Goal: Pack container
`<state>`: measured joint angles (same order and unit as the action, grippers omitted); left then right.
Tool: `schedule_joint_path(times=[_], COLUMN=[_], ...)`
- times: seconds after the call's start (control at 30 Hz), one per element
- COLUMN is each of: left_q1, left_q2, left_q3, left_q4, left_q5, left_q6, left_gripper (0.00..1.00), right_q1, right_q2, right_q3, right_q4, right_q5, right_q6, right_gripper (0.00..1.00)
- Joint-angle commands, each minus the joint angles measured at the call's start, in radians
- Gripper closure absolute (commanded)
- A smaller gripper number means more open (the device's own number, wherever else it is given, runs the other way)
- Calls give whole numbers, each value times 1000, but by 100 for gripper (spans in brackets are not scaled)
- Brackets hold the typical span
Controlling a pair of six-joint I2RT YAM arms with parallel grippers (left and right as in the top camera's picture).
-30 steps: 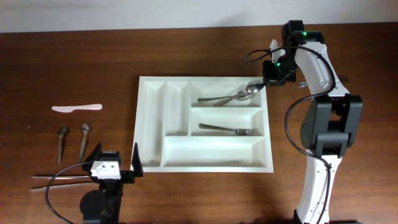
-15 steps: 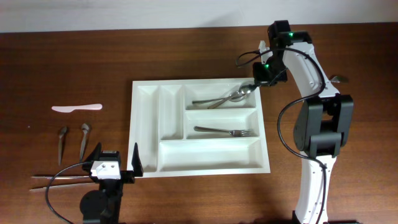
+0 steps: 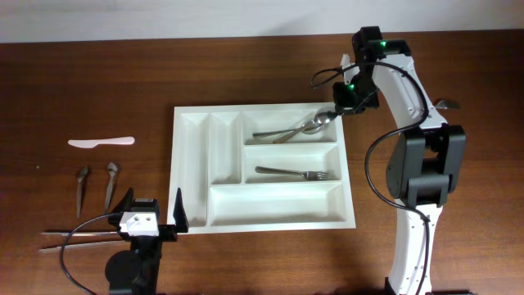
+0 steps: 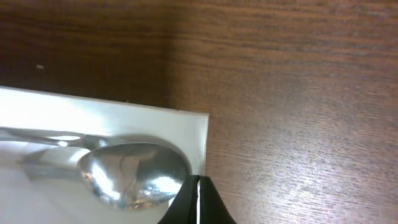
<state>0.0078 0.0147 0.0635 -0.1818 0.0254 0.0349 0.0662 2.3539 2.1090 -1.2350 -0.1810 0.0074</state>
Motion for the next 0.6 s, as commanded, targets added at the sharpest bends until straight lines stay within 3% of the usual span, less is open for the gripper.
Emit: schedule_joint_path(times=[0.0,0.57], left_q1=[4,4], left_q2=[-10,-10], left_q3=[-11,-11], left_q4=[3,3], left_q5=[-7,-7], left_q6=[15,15], left_gripper=[1,1], right_q1=[6,6], right_q2=[11,11], right_q3=[61,70], right_q4=[-10,10], right_q5=[13,12], right_q6=[8,8], right_gripper=[96,96])
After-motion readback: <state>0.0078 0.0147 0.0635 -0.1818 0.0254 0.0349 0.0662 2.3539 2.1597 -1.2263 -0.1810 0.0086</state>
